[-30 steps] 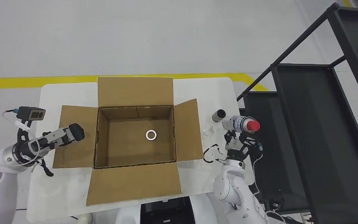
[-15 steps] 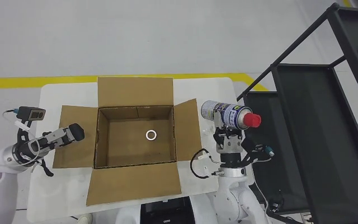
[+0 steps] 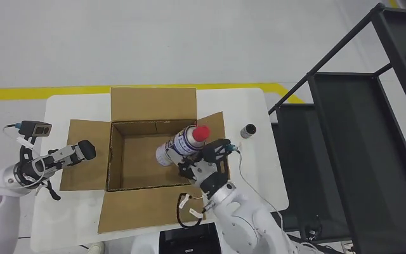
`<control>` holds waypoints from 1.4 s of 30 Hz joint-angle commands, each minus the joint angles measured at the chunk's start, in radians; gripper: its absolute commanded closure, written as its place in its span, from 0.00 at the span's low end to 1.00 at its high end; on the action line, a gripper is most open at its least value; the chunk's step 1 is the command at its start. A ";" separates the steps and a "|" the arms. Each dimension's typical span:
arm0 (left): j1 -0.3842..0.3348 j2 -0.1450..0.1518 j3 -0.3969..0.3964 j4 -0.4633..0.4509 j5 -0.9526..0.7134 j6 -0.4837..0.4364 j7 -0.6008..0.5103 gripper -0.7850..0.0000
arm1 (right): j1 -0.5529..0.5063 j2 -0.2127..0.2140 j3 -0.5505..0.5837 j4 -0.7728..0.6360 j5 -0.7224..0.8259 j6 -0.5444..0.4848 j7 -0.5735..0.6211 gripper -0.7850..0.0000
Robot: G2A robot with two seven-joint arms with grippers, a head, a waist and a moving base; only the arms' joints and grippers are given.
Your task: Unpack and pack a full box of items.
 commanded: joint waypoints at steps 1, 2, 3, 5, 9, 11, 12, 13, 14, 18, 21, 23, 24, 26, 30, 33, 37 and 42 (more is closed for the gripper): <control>0.000 0.000 0.000 0.000 0.000 0.000 0.000 0.00 | 0.055 -0.008 -0.037 0.052 -0.016 0.077 0.097 1.00; 0.000 0.000 0.000 0.000 0.000 0.000 0.000 0.00 | 0.089 -0.014 -0.058 0.073 -0.016 0.110 0.139 1.00; 0.000 0.000 0.000 0.000 0.000 0.000 0.000 0.00 | 0.119 -0.020 -0.076 0.097 -0.009 0.145 0.171 1.00; 0.000 0.000 0.000 0.000 0.000 0.000 0.000 0.00 | 0.181 -0.032 -0.109 0.143 -0.004 0.196 0.226 1.00; 0.000 0.000 0.000 0.000 0.000 0.000 0.000 0.00 | 0.259 -0.052 -0.154 0.212 0.041 0.262 0.251 1.00; 0.000 0.000 0.000 0.000 0.000 0.000 0.000 0.00 | 0.292 -0.061 -0.167 0.250 0.070 0.287 0.264 1.00; 0.000 0.000 0.000 0.000 0.000 0.000 0.000 0.00 | 0.307 -0.066 -0.172 0.274 0.082 0.303 0.274 1.00; 0.000 0.000 0.000 0.000 0.000 0.000 0.000 0.00 | 0.325 -0.070 -0.179 0.296 0.094 0.317 0.283 1.00; 0.000 0.000 0.000 0.000 0.000 0.000 0.000 0.00 | 0.341 -0.075 -0.183 0.318 0.106 0.329 0.285 1.00; 0.000 0.000 0.000 0.000 0.000 0.000 0.000 0.00 | 0.403 -0.093 -0.199 0.413 0.140 0.381 0.286 1.00; 0.000 0.000 0.000 0.000 0.000 0.000 0.000 0.00 | 0.438 -0.105 -0.204 0.468 0.164 0.411 0.270 1.00; 0.000 0.000 0.000 0.000 0.000 0.000 0.000 0.00 | 0.458 -0.112 -0.208 0.499 0.176 0.423 0.262 1.00; 0.000 0.000 0.000 0.000 0.000 0.000 0.000 0.00 | 0.467 -0.115 -0.210 0.514 0.182 0.431 0.258 0.94; 0.000 0.000 0.000 0.000 0.000 0.000 0.000 0.00 | 0.486 -0.122 -0.217 0.545 0.193 0.443 0.255 0.74; 0.000 0.000 0.000 0.000 0.000 0.000 0.000 0.00 | 0.520 -0.137 -0.231 0.609 0.218 0.456 0.247 0.69; 0.000 0.000 0.000 0.000 0.000 0.000 0.000 0.00 | 0.547 -0.147 -0.249 0.658 0.233 0.457 0.254 0.77; 0.000 0.000 0.000 0.000 0.000 0.000 0.000 0.00 | 0.579 -0.161 -0.264 0.706 0.255 0.459 0.258 0.00; 0.000 0.000 0.000 0.000 0.000 0.000 0.000 0.00 | 0.589 -0.170 -0.261 0.715 0.279 0.435 0.227 0.00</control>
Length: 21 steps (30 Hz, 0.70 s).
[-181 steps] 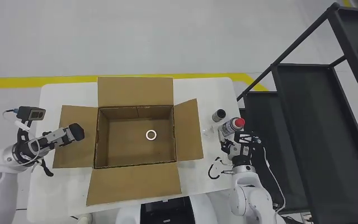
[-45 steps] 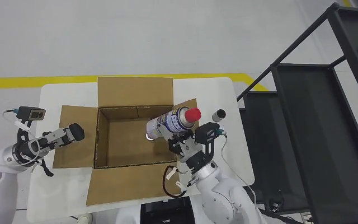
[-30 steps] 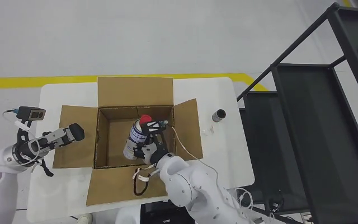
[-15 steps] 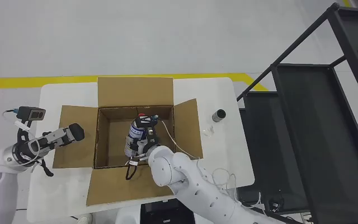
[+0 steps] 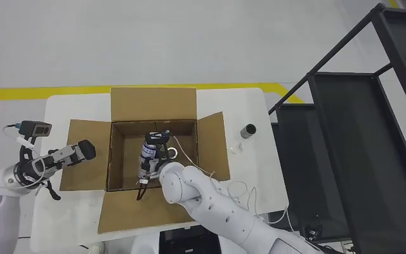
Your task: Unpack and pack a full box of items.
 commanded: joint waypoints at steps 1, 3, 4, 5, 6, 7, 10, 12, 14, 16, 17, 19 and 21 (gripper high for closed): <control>0.000 0.000 0.000 0.000 0.000 0.000 0.000 0.00 | -0.003 0.000 0.002 -0.008 0.003 -0.023 -0.009 0.00; 0.000 0.000 0.000 0.000 0.000 0.000 0.000 0.00 | -0.014 0.004 0.003 -0.034 0.001 -0.071 -0.015 0.00; 0.000 0.000 0.000 0.000 0.000 0.000 0.000 0.00 | -0.021 0.007 0.004 -0.047 -0.007 -0.098 -0.016 0.00; 0.000 0.000 0.000 0.000 0.000 0.000 0.000 0.00 | -0.030 0.011 0.006 -0.060 -0.018 -0.116 -0.015 0.00; 0.000 0.000 0.000 0.000 0.000 0.000 0.000 0.00 | -0.040 0.015 0.008 -0.077 -0.029 -0.133 -0.010 0.00; 0.000 0.000 0.000 0.000 0.000 0.000 0.000 0.00 | -0.051 0.020 0.011 -0.096 -0.039 -0.152 -0.007 0.00; 0.000 0.000 0.000 0.000 0.000 0.000 0.000 0.00 | -0.098 0.035 0.034 -0.173 -0.067 -0.197 -0.018 0.00; 0.000 0.000 0.000 0.000 0.000 0.000 0.000 0.00 | -0.139 0.048 0.055 -0.235 -0.097 -0.221 -0.032 0.00; 0.000 0.000 0.000 0.000 0.000 0.000 0.000 0.00 | -0.189 0.062 0.076 -0.310 -0.129 -0.251 -0.040 0.00; 0.000 0.000 0.000 0.000 0.000 0.000 0.000 0.00 | -0.248 0.078 0.101 -0.394 -0.168 -0.277 -0.056 0.00; 0.000 0.000 0.000 0.000 0.000 0.000 0.000 0.00 | -0.280 0.086 0.113 -0.434 -0.180 -0.291 -0.050 0.00; 0.000 0.000 0.000 0.000 0.000 0.000 0.000 0.00 | -0.341 0.101 0.143 -0.520 -0.194 -0.328 -0.048 0.00; 0.000 0.000 0.000 0.000 0.000 0.000 0.000 0.00 | -0.409 0.117 0.183 -0.614 -0.205 -0.370 -0.053 0.00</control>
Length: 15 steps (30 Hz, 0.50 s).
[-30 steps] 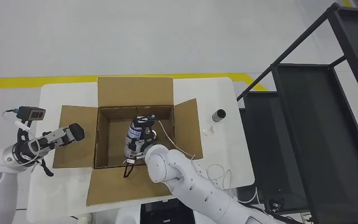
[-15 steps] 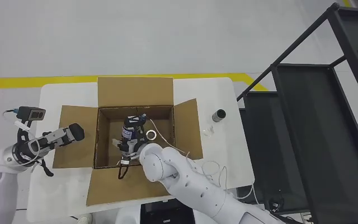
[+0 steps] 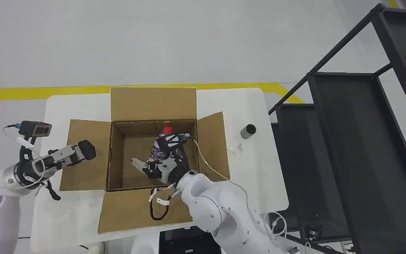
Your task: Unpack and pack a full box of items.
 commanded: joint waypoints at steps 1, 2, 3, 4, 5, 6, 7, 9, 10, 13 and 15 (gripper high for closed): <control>0.000 0.000 0.000 0.000 0.000 0.000 0.000 0.00 | -0.072 0.016 0.039 -0.096 -0.015 -0.044 -0.007 0.00; 0.000 0.000 0.000 0.000 0.000 0.000 0.000 0.00 | -0.107 0.023 0.058 -0.139 -0.019 -0.070 -0.015 0.00; 0.000 0.000 0.000 0.000 0.000 0.000 0.000 0.00 | -0.143 0.031 0.078 -0.178 -0.021 -0.095 -0.027 0.00; 0.000 0.000 0.000 0.000 0.000 0.000 0.000 0.00 | -0.178 0.037 0.100 -0.215 -0.020 -0.118 -0.041 0.00; 0.000 0.000 0.000 0.000 0.000 0.000 0.000 0.00 | -0.212 0.044 0.123 -0.250 -0.017 -0.140 -0.063 0.00; 0.000 0.000 0.000 0.000 0.000 0.000 0.000 0.00 | -0.245 0.050 0.147 -0.278 -0.017 -0.164 -0.087 0.00; 0.000 0.000 0.000 0.000 0.000 0.000 0.000 0.00 | -0.277 0.056 0.171 -0.304 -0.014 -0.185 -0.111 0.00; 0.000 0.000 0.000 0.000 0.000 0.000 0.000 0.00 | -0.323 0.064 0.223 -0.306 -0.002 -0.228 -0.200 0.00; 0.000 0.000 0.000 0.000 0.000 0.000 0.000 0.00 | -0.345 0.068 0.250 -0.306 0.008 -0.245 -0.236 0.00; 0.000 0.000 0.000 0.000 0.000 0.000 0.000 0.00 | -0.406 0.076 0.338 -0.306 0.070 -0.255 -0.312 0.00; 0.000 0.000 0.000 0.000 0.000 0.000 0.000 0.00 | -0.431 0.079 0.402 -0.306 0.125 -0.242 -0.336 0.00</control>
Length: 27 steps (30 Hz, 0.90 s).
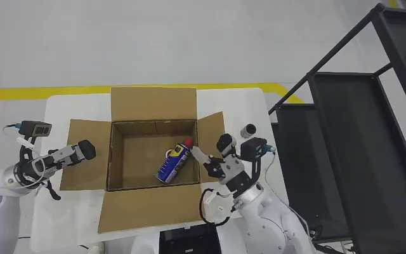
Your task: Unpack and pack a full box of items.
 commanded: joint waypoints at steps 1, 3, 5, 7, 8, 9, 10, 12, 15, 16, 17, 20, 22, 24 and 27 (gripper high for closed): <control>0.000 0.000 0.000 0.000 0.000 0.000 0.000 0.00 | -0.019 0.003 0.059 0.000 0.053 0.001 -0.010 0.00; 0.000 0.000 0.000 0.000 0.000 0.000 0.000 0.00 | -0.036 0.006 0.109 0.000 0.108 0.004 -0.022 0.00; 0.000 0.000 0.000 0.000 0.000 0.000 0.000 0.00 | -0.045 0.009 0.143 0.008 0.143 -0.005 -0.033 0.00; 0.000 0.000 0.000 0.000 0.000 0.000 0.000 0.00 | -0.042 0.010 0.180 0.028 0.156 0.010 -0.068 0.00; 0.000 0.000 0.000 0.000 0.000 0.000 0.000 0.00 | -0.035 0.010 0.190 0.042 0.165 0.019 -0.080 0.00; 0.000 0.000 0.000 0.000 0.000 0.000 0.000 0.00 | -0.025 0.009 0.203 0.058 0.165 0.036 -0.095 0.00; 0.000 0.000 0.000 0.000 0.000 0.000 0.000 0.00 | -0.011 0.009 0.211 0.078 0.160 0.053 -0.109 0.00; 0.000 0.000 0.000 0.000 0.000 0.000 0.000 0.00 | 0.029 0.009 0.223 0.126 0.166 0.063 -0.130 0.00; 0.000 0.000 0.000 0.000 0.000 0.000 0.000 0.00 | 0.098 0.010 0.232 0.216 0.139 0.083 -0.140 0.00; 0.000 0.000 0.000 0.000 0.000 0.000 0.000 0.00 | 0.119 0.010 0.236 0.246 0.125 0.098 -0.144 0.00; 0.000 0.000 0.000 0.000 0.000 0.000 0.000 0.00 | 0.140 0.010 0.233 0.272 0.119 0.103 -0.140 0.00; 0.000 0.000 0.000 0.000 0.000 0.000 0.000 0.00 | 0.194 0.010 0.229 0.351 0.063 0.150 -0.149 0.00; 0.000 0.000 0.000 0.000 0.000 0.000 0.000 0.00 | 0.228 0.008 0.219 0.404 0.047 0.189 -0.176 0.00; 0.000 0.000 0.000 0.000 0.000 0.000 0.000 0.00 | 0.257 0.006 0.209 0.463 0.025 0.224 -0.200 0.00; 0.000 0.000 0.000 0.000 0.000 0.000 0.000 0.00 | 0.295 0.001 0.190 0.536 0.029 0.246 -0.221 0.00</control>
